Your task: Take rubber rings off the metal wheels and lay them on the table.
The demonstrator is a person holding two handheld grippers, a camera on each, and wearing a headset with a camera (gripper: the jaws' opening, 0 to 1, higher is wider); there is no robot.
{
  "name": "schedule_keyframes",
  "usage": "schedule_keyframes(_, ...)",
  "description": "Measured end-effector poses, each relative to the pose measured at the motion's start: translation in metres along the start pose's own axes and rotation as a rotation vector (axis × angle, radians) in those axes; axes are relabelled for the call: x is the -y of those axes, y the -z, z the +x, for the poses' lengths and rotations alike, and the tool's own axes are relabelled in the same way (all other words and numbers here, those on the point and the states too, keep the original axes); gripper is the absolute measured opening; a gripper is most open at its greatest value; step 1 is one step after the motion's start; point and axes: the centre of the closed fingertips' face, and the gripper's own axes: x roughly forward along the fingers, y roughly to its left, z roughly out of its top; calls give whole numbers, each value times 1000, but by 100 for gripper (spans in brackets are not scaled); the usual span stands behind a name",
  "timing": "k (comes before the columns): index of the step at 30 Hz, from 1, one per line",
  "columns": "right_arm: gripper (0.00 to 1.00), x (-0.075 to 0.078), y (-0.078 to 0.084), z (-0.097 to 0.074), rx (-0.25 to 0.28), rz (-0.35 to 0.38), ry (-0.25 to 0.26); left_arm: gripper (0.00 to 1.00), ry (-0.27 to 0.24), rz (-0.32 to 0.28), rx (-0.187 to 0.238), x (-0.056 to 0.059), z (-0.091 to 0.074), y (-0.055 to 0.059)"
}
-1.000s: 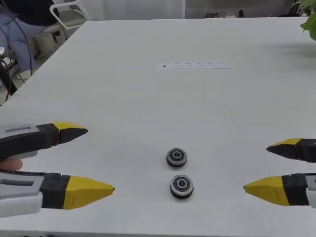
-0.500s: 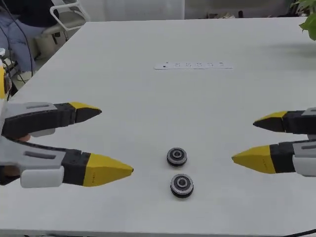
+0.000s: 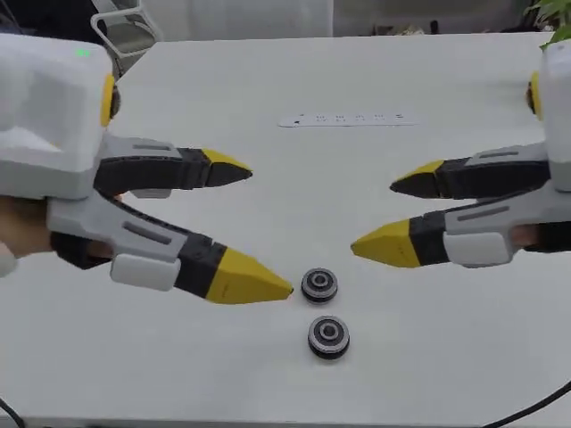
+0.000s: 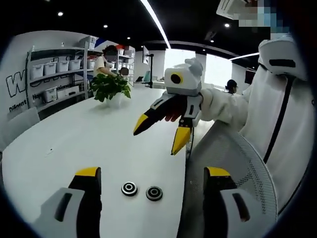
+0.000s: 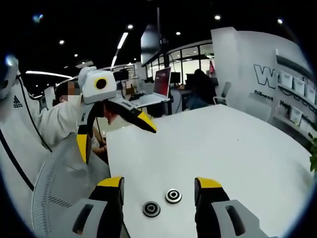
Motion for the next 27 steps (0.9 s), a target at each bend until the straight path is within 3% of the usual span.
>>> schedule_keyframes(3, 55, -2, 3, 11, 9, -9, -11, 82, 13, 16, -17, -3, 11, 2)
schedule_keyframes(7, 55, -3, 18, 20, 5, 7, -22, 82, 16, 45, -28, -7, 24, 12)
schedule_keyframes(9, 53, -7, 23, 21, 22, 40, -61, 82, 19, 45, -25, -7, 29, 18)
schedule_keyframes(13, 52, -5, 30, 19, 37, 62, -74, 82, 11, 38, 24, -9, 37, 26)
schedule_keyframes(17, 49, -5, 38, 22, 36, 69, -99, 78, 5, -9, 55, -9, 42, 33)
schedule_keyframes(20, 47, -6, 47, 25, 12, 78, -109, 78, -2, -17, 48, -9, 45, 41)
schedule_keyframes(24, 43, -7, 68, 32, -54, 88, -112, 67, 13, -63, 48, -5, 53, 53)
schedule_keyframes(26, 42, -8, 82, 35, -109, 88, -116, 66, 30, -50, 6, 0, 56, 61)
schedule_keyframes(27, 41, -8, 84, 37, -113, 86, -117, 65, 30, -6, -26, 1, 58, 67)
